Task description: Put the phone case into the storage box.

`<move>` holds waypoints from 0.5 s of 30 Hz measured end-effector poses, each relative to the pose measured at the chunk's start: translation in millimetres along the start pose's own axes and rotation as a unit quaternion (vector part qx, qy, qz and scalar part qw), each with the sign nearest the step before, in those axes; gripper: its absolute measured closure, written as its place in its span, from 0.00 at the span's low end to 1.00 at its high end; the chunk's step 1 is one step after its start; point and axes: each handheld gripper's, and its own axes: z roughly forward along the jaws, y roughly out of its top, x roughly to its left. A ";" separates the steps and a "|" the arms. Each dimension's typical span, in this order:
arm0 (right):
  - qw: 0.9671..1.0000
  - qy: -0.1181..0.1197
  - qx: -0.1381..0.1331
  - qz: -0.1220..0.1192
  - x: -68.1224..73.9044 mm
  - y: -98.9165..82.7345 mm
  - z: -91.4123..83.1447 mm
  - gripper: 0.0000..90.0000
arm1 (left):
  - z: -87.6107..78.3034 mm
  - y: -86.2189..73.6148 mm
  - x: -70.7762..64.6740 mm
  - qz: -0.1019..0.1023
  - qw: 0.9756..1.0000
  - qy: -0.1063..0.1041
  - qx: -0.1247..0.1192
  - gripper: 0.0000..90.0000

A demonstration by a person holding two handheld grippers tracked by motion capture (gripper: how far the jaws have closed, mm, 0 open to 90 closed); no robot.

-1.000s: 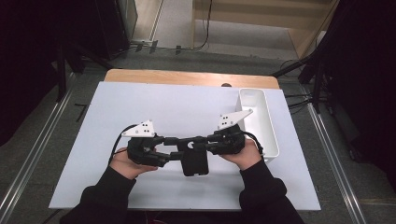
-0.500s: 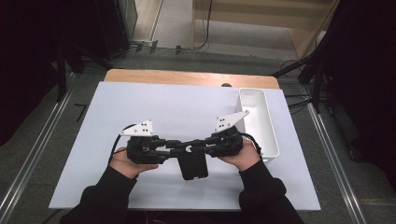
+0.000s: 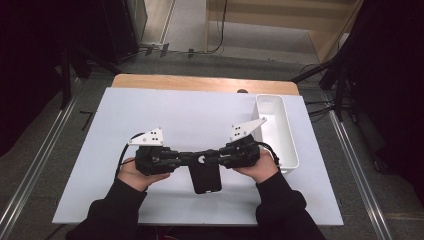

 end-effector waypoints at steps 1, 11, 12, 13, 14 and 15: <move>1.000 0.000 -0.001 -0.001 0.1 -0.1 0.2 0.83 | 0.0 0.3 0.0 -0.003 1.000 -0.001 0.002 0.89; 1.000 -0.004 -0.008 0.002 2.3 1.4 0.8 0.79 | -3.4 2.1 1.9 -0.018 1.000 0.000 -0.011 0.90; 1.000 -0.005 -0.009 0.001 2.8 1.6 0.9 0.76 | -4.0 2.3 2.4 -0.023 1.000 -0.002 -0.012 0.89; 1.000 -0.009 -0.012 0.000 3.5 1.7 1.0 0.74 | -4.8 2.5 3.0 -0.024 1.000 0.000 -0.013 0.89; 1.000 -0.012 -0.016 -0.007 4.2 1.7 0.1 0.68 | -5.3 2.6 3.2 -0.027 1.000 0.000 -0.015 0.89; 1.000 -0.012 -0.016 -0.007 4.2 1.7 0.1 0.68 | -5.8 2.6 3.3 -0.030 0.999 0.000 -0.016 0.89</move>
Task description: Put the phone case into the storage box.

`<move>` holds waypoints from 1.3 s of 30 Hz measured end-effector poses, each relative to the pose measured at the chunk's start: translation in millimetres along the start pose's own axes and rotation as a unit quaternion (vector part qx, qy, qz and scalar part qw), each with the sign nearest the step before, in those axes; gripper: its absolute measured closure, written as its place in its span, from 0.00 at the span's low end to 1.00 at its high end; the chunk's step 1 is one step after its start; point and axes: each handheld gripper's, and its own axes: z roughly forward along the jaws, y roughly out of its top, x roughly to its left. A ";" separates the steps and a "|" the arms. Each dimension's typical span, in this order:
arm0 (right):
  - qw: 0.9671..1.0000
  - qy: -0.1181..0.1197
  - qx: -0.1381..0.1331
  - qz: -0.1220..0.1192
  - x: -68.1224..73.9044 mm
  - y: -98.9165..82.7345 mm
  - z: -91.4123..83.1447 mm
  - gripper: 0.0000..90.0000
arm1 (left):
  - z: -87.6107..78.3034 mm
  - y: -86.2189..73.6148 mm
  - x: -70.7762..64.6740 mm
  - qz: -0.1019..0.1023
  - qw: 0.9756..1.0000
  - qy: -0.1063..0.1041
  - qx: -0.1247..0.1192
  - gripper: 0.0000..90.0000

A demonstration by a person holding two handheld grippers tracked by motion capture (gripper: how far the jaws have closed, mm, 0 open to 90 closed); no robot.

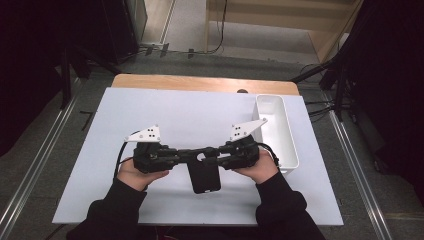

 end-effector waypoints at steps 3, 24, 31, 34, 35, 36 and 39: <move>1.000 -0.008 -0.010 -0.003 1.0 0.3 -1.2 0.59 | -1.2 0.6 0.8 -0.005 1.000 0.005 0.004 0.89; 0.997 -0.053 -0.052 0.009 0.3 -0.8 -10.7 0.18 | -5.5 3.0 1.6 -0.027 0.998 0.063 0.010 0.89; 0.994 -0.086 -0.070 0.014 -2.4 -2.0 -10.0 0.00 | -7.3 3.8 0.5 -0.022 0.997 0.076 0.004 0.89; 0.993 -0.083 -0.081 0.033 -5.0 -2.8 -12.2 0.00 | -7.7 3.8 1.0 -0.028 0.996 0.079 0.003 0.89; 0.993 -0.083 -0.081 0.033 -5.0 -2.8 -12.2 0.00 | -7.8 3.8 1.2 -0.029 0.996 0.080 0.002 0.89; 0.992 -0.085 -0.084 0.038 -6.1 -3.2 -13.3 0.00 | -8.2 3.8 1.3 -0.028 0.996 0.082 0.002 0.89; 0.991 -0.100 -0.083 0.041 -6.3 -3.8 -13.1 0.00 | -9.1 4.1 2.1 -0.033 0.996 0.086 0.000 0.89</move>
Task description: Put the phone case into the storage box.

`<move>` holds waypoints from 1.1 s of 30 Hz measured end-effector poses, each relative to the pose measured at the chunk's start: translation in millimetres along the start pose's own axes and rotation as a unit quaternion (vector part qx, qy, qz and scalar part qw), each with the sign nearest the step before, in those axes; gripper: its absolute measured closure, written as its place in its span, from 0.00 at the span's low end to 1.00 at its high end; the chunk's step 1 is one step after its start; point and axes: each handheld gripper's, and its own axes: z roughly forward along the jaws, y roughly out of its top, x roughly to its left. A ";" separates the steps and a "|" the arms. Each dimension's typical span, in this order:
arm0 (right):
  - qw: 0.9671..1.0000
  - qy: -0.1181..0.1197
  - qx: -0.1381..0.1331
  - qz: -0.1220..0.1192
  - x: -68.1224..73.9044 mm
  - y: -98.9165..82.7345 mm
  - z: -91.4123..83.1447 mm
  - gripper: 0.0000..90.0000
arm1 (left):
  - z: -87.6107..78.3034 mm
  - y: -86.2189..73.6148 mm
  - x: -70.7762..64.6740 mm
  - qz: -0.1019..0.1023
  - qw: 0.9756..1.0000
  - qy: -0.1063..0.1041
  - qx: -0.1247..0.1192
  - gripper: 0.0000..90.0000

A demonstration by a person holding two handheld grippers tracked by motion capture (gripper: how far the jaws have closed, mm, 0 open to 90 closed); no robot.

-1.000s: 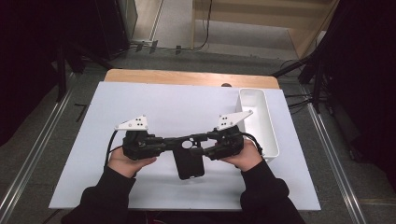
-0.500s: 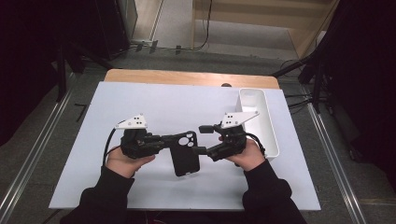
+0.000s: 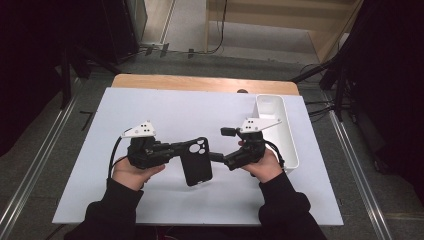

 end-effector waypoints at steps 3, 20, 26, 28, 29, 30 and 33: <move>0.999 -0.045 0.018 0.002 0.6 -0.1 2.8 0.00 | -0.1 0.2 -0.3 0.000 1.000 0.003 -0.001 0.89; 0.996 -0.084 0.016 0.022 11.9 -5.2 23.3 0.00 | -7.3 2.2 2.4 -0.033 0.996 0.083 -0.027 0.89; 0.994 -0.108 -0.002 0.018 19.7 -5.5 27.6 0.00 | -8.9 2.9 1.2 -0.038 0.993 0.106 -0.038 0.89; 0.993 -0.115 -0.008 0.023 21.4 -6.4 28.9 0.00 | -9.6 3.1 0.1 -0.036 0.992 0.116 -0.043 0.89; 0.993 -0.119 -0.011 0.025 22.2 -6.9 29.8 0.00 | -10.1 3.4 -0.1 -0.037 0.991 0.119 -0.045 0.89; 0.992 -0.123 -0.013 0.023 22.7 -7.6 30.8 0.00 | -9.9 3.6 -0.2 -0.041 0.991 0.120 -0.045 0.89; 0.992 -0.125 -0.009 0.022 26.2 -10.5 37.5 0.00 | -10.0 3.6 -0.8 -0.048 0.990 0.125 -0.046 0.89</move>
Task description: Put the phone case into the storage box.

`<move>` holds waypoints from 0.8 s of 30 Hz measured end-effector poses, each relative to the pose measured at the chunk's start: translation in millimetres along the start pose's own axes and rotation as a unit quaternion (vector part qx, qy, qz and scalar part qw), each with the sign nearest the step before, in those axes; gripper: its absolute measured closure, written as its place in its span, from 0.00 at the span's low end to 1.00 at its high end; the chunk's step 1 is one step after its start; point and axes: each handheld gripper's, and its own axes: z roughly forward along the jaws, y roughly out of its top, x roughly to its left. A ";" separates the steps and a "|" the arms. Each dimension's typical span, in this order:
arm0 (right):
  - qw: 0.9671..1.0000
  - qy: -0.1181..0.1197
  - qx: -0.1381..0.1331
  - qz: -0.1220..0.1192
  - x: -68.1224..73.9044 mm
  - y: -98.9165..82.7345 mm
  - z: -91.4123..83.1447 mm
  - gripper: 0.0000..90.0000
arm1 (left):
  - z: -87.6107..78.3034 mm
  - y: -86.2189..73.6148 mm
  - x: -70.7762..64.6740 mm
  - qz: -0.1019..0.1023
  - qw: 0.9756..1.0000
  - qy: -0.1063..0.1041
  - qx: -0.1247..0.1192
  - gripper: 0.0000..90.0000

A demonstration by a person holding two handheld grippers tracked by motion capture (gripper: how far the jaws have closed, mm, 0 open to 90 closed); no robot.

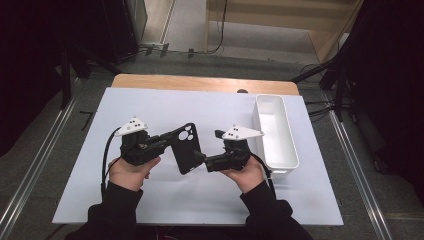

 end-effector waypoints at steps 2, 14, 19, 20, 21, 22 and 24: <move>1.000 -0.004 0.001 -0.003 1.5 -0.8 1.3 0.00 | 0.0 -0.1 -0.3 -0.002 1.000 0.002 -0.001 0.89; 1.000 -0.025 -0.004 -0.011 17.3 -5.3 9.8 0.00 | 0.8 -0.1 -1.0 -0.016 1.000 0.005 -0.003 0.89; 0.999 -0.031 -0.004 -0.008 24.1 -7.0 13.4 0.00 | 1.9 -0.1 -1.6 -0.019 1.000 0.008 0.000 0.89; 0.999 -0.032 -0.005 -0.006 25.6 -7.2 14.1 0.00 | 2.2 -0.3 -1.7 -0.022 1.000 0.007 -0.001 0.89; 0.999 -0.036 -0.005 -0.007 26.6 -7.4 14.7 0.00 | 2.4 -0.5 -2.1 -0.023 1.000 0.007 0.000 0.89; 0.999 -0.040 -0.004 -0.003 28.0 -7.6 15.3 0.00 | 3.0 -0.6 -2.7 -0.026 1.000 0.005 0.001 0.89; 0.999 -0.045 -0.005 -0.002 29.8 -7.9 16.6 0.00 | 3.7 -0.9 -3.9 -0.026 1.000 0.004 0.001 0.89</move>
